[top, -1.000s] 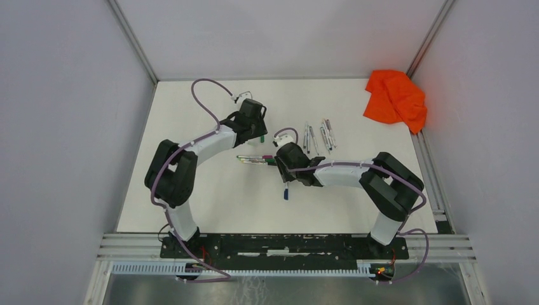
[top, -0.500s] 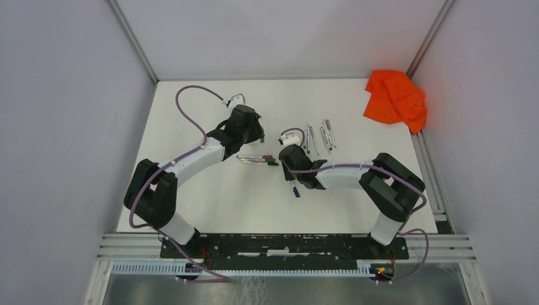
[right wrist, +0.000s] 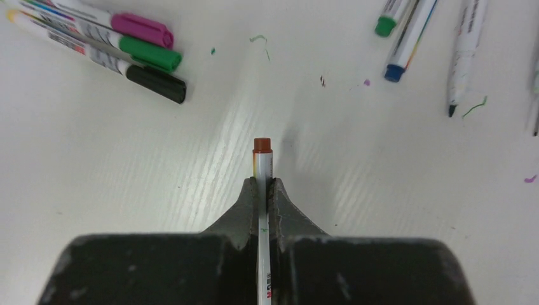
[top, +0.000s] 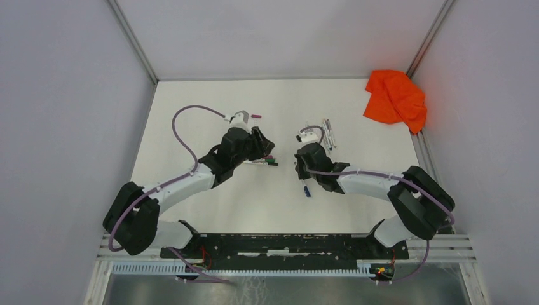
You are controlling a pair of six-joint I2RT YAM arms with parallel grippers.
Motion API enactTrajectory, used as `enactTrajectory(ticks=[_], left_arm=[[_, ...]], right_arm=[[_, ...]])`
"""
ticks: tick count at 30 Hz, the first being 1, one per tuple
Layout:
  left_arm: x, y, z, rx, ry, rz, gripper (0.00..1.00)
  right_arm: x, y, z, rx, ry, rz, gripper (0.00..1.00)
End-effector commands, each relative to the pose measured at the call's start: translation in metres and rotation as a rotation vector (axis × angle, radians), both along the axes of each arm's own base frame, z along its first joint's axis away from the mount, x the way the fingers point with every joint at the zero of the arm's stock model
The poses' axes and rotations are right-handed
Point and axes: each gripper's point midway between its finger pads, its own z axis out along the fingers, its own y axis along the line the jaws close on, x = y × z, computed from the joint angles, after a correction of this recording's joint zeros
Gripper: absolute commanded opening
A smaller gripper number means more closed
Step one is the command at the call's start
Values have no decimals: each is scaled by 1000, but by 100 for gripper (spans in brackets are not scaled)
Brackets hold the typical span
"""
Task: Open the pen caps
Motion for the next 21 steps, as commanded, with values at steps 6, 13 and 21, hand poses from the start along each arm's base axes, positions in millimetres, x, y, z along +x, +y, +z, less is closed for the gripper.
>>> enactTrajectory(ticks=[6, 13, 21], left_arm=[[-60, -48, 53, -307, -215, -356, 55], [-86, -82, 44, -293, -234, -521, 55], [-89, -102, 20, -245, -196, -549, 55]], right_arm=[[37, 12, 110, 340, -238, 43, 0], [49, 20, 141, 471, -288, 50, 0], [51, 32, 166, 552, -310, 71, 0]])
